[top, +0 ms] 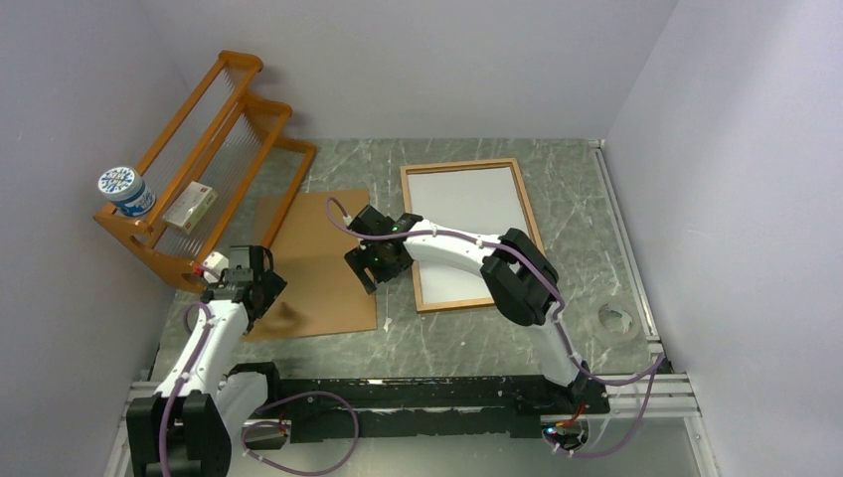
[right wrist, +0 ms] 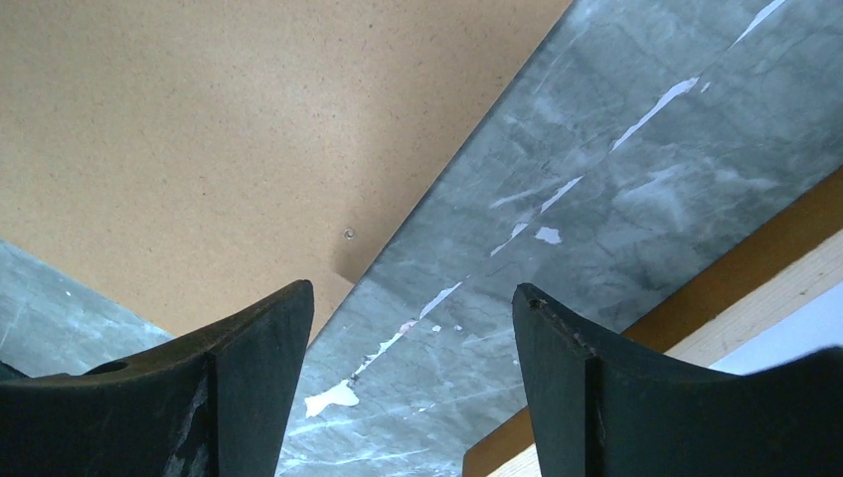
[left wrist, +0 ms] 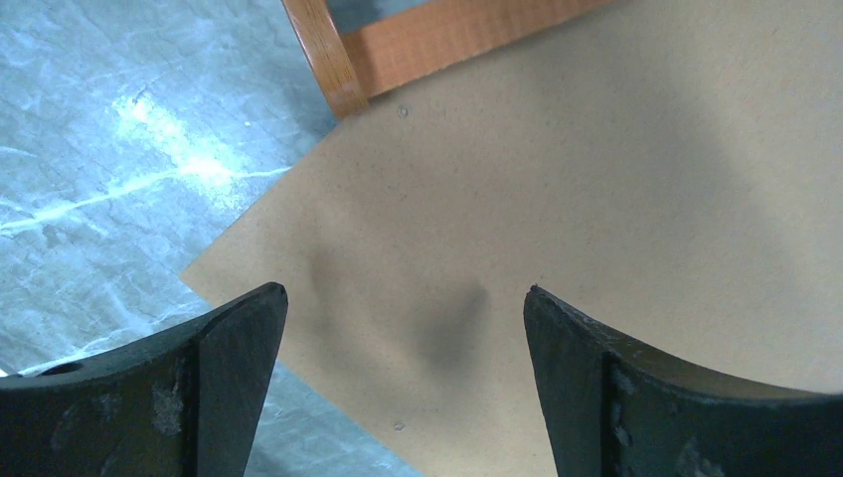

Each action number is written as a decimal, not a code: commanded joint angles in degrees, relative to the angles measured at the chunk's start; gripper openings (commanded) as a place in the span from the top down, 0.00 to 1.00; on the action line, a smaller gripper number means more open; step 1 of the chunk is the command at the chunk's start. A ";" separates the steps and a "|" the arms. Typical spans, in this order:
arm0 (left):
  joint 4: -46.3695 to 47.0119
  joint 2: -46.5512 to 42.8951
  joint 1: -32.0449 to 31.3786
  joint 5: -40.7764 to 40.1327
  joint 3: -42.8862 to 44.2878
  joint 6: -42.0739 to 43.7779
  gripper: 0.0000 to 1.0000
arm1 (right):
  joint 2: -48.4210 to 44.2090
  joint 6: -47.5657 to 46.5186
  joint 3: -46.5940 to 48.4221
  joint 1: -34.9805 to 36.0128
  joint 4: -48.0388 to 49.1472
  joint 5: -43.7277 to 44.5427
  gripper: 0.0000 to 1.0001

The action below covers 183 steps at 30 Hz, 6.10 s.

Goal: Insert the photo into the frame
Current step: Adjust the photo frame item at the center of the board.

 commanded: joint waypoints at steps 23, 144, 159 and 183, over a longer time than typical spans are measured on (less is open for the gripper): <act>7.35 4.15 8.70 3.16 -2.46 -1.36 0.06 | -1.19 -0.54 0.90 0.59 0.46 2.03 0.20; 11.33 35.54 -4.07 37.51 17.76 18.39 0.35 | -25.65 26.36 -31.51 -15.55 40.09 -32.81 0.30; 13.56 40.90 -9.40 39.76 21.10 19.61 0.35 | -31.40 23.79 -42.91 -21.87 31.96 -15.87 0.34; 12.69 43.10 -9.05 35.50 20.45 21.42 0.33 | -15.44 18.49 -24.44 -26.35 23.95 -9.98 0.28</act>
